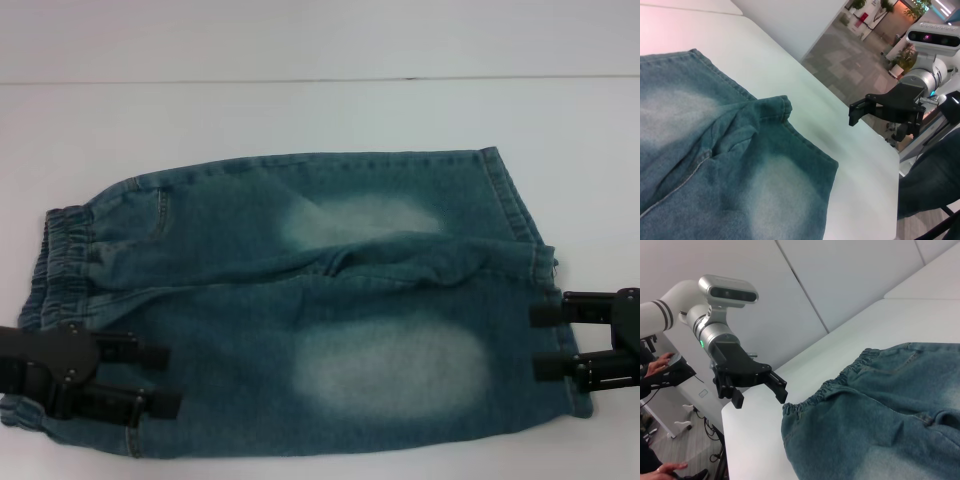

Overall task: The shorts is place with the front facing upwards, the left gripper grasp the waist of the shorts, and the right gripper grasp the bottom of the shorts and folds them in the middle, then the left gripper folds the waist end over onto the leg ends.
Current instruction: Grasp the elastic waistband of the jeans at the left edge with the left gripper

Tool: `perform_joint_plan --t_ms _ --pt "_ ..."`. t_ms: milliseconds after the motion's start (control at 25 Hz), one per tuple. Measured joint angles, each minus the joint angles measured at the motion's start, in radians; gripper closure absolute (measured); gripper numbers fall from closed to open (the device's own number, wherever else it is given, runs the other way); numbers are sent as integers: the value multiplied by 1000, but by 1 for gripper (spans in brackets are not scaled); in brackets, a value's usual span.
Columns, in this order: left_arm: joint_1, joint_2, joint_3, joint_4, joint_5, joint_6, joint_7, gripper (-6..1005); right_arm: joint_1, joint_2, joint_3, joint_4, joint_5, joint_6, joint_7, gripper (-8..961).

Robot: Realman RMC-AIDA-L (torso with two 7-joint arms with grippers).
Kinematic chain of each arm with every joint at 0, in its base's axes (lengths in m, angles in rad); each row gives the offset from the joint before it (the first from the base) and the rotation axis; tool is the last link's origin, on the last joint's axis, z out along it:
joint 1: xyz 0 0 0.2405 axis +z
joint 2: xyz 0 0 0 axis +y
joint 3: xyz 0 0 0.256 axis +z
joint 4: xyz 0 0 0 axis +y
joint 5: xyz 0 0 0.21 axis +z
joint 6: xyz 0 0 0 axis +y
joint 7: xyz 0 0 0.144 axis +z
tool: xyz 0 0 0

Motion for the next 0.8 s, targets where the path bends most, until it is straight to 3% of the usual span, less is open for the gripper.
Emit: perform_joint_plan --t_ms 240,560,800 --pt "3 9 -11 18 23 -5 -13 161 1 0 0 0 0 0 0 74" --pt "8 43 -175 116 271 -37 -28 176 7 0 0 0 0 1 1 73" --pt "17 48 -226 149 397 -142 -48 188 12 2 0 0 0 2 2 74"
